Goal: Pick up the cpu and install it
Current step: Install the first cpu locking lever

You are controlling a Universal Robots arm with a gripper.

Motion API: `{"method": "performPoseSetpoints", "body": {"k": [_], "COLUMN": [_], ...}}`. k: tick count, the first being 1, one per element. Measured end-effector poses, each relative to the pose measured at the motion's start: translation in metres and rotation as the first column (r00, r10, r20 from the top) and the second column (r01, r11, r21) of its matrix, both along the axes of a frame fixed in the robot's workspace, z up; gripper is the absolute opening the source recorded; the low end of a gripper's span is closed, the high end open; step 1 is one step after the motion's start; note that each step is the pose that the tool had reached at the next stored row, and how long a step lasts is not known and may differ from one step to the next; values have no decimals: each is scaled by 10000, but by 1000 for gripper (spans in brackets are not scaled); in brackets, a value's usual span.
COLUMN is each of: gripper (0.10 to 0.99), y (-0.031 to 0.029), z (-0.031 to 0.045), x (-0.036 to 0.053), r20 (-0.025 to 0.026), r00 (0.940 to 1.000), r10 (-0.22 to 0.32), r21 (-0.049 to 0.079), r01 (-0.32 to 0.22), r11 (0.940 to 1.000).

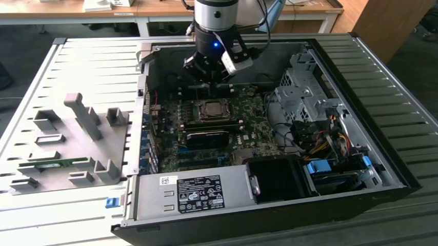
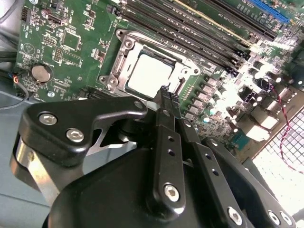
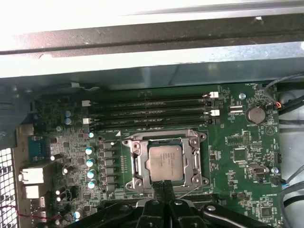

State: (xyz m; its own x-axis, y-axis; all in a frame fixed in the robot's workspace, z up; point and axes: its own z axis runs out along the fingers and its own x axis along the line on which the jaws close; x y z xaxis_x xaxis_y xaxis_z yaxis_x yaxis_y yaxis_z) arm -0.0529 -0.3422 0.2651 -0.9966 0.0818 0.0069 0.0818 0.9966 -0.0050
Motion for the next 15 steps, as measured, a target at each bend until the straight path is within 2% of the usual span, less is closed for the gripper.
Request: {"method": "performPoseSetpoints", "body": {"k": [7,15], "gripper": [122,122], "y": [10,18], "z": [-9,-22], "x": [-46,-170], "r20": [0,-1], "r00": [10000,10000], "r10": [0,0], "r21": [21,21], "r01": [0,0], "r11": [10000,10000]}}
